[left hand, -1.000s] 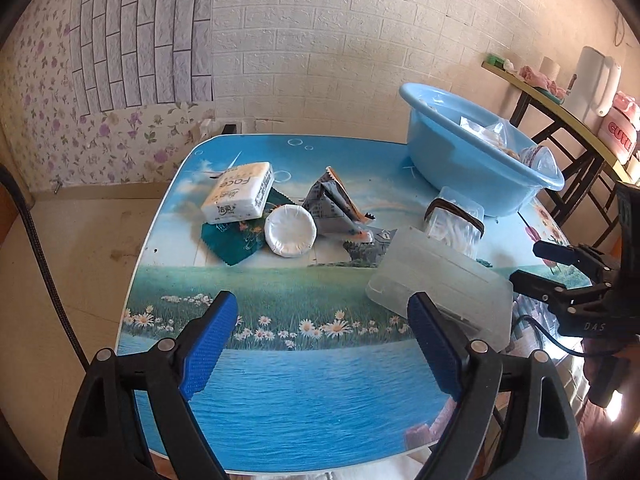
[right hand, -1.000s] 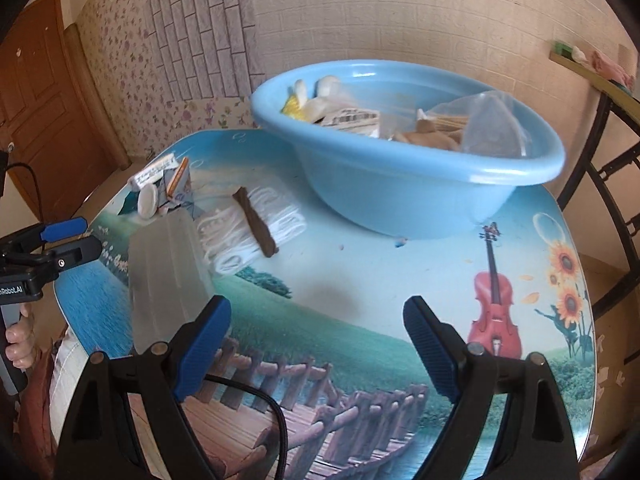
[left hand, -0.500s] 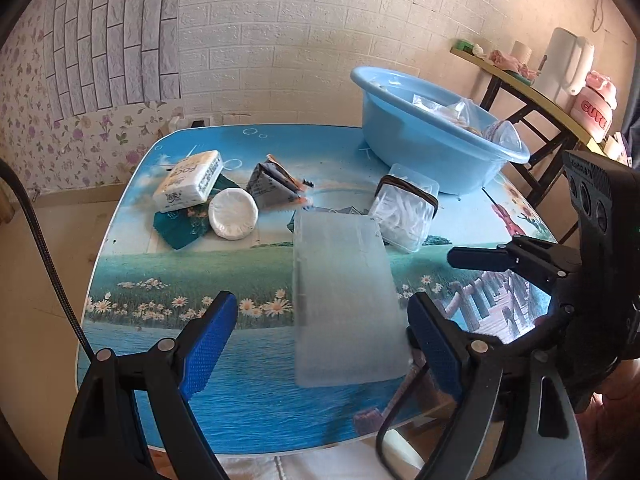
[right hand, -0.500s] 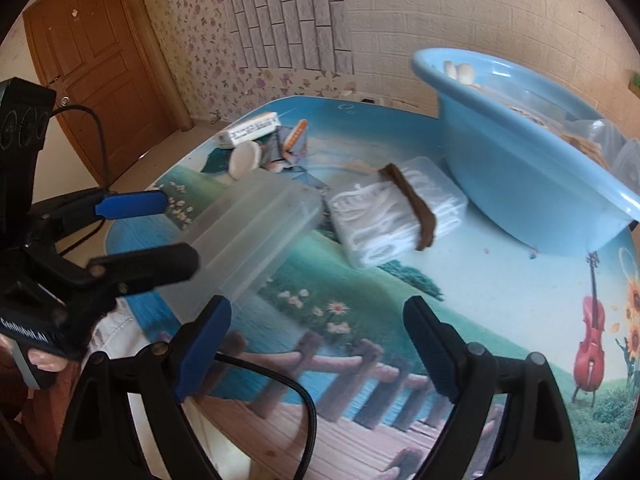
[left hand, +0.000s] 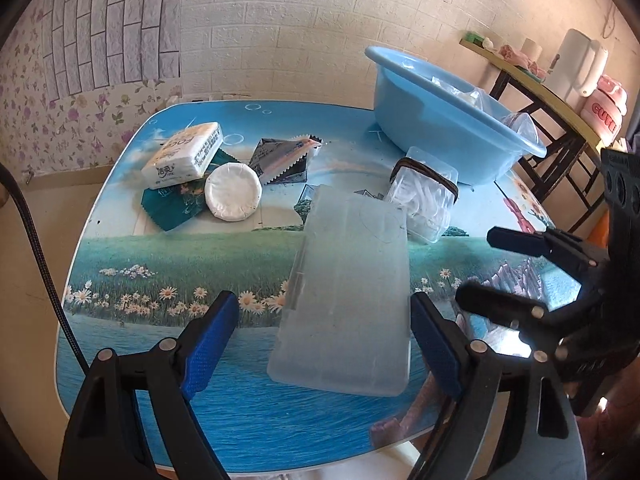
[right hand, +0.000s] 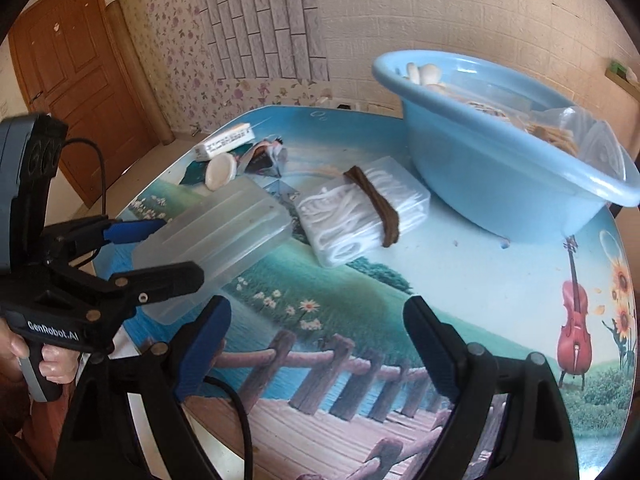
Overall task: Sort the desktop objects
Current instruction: 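Grasp the clear plastic box with left tool while right tool approaches the cable tie bundle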
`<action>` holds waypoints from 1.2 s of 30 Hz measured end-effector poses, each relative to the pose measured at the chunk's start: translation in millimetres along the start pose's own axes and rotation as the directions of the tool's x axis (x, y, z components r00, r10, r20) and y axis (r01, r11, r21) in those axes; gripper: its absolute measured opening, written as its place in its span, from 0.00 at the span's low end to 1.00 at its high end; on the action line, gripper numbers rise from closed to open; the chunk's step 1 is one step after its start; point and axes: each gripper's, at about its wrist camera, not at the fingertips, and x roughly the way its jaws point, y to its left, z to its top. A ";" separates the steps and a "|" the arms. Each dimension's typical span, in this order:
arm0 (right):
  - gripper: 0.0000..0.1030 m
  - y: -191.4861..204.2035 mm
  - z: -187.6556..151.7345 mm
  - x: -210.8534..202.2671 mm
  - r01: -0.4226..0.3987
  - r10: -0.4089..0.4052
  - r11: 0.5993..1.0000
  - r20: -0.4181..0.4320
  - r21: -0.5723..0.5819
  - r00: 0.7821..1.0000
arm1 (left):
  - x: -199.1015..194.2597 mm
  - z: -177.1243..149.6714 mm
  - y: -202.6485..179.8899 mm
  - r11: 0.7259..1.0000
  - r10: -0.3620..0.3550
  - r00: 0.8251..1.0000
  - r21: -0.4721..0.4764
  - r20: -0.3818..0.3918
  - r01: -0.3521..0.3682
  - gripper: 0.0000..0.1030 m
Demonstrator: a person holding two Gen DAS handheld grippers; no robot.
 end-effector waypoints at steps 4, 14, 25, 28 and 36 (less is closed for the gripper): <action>0.87 -12.0 7.5 1.5 0.009 -0.010 0.997 0.014 0.083 1.000 | -4.0 -2.0 -0.6 1.000 -0.007 1.000 0.019 0.019 0.007 0.60; 0.87 -3.7 33.5 28.0 0.077 -0.075 0.987 -0.015 0.140 0.997 | -12.3 -5.4 21.9 0.997 0.074 0.997 -0.011 0.028 -0.073 0.60; 0.87 -7.0 52.4 62.0 0.140 -0.127 0.971 -0.076 0.195 0.989 | -1.5 -4.1 17.4 0.996 0.083 0.996 0.016 0.017 -0.083 0.62; 0.87 -6.5 53.0 65.7 0.155 -0.144 0.971 -0.076 0.180 0.987 | 3.2 -3.2 9.5 0.991 0.122 0.992 0.059 0.023 -0.124 0.62; 0.67 -15.6 37.9 45.3 0.068 -0.062 0.984 -0.043 0.167 0.997 | 0.1 -3.3 -0.5 0.993 0.090 0.995 0.077 0.037 -0.093 0.59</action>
